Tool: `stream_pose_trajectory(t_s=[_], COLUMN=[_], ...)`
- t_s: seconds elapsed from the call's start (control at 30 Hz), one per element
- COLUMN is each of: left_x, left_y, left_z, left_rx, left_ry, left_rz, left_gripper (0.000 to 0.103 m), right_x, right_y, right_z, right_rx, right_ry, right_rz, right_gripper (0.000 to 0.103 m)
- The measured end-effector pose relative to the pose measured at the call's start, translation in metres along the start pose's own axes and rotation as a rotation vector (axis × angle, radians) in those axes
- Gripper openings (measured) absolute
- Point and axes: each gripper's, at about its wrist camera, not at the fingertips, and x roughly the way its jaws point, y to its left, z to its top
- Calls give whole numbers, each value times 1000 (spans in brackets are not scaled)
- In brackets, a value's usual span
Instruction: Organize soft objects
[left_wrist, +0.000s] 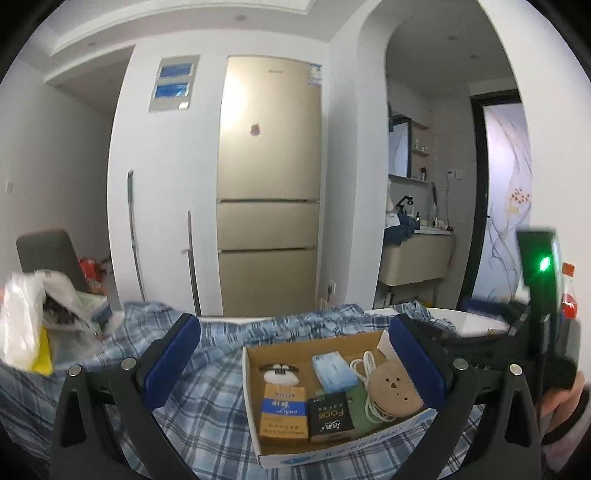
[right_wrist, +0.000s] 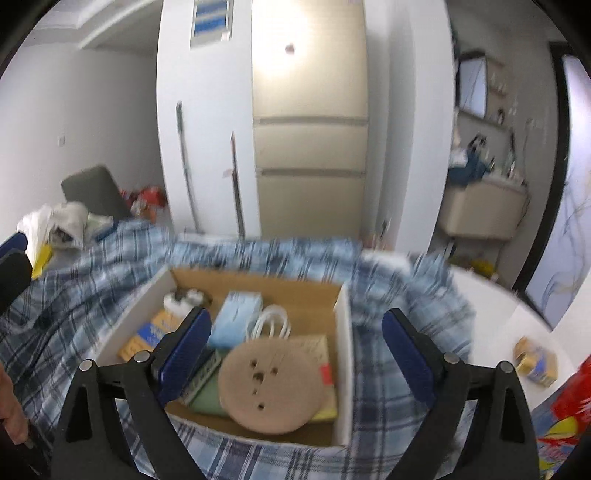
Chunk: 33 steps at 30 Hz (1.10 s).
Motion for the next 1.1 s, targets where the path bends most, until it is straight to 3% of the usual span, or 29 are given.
stream_pose_trajectory(t_s=[0.1, 0.33, 0.57, 0.8, 1.1], left_x=[-19, -76, -114, -128, -118], left_y=[-4, -2, -3, 0, 1], left_z=[10, 45, 55, 23, -21], left_rx=[30, -11, 9, -9, -4], left_ry=[-37, -142, -228, -236, -206], left_rz=[0, -38, -38, -28, -23], left_gripper=[103, 103, 103, 103, 103], right_x=[-31, -105, -163, -184, -157], right_y=[-2, -8, 2, 5, -6], right_z=[15, 36, 37, 6, -41], right_rx=[-1, 51, 26, 50, 108], right_ry=[-114, -333, -454, -471, -420], right_rz=[-31, -131, -86, -42, -54], right_gripper=[102, 103, 103, 103, 103])
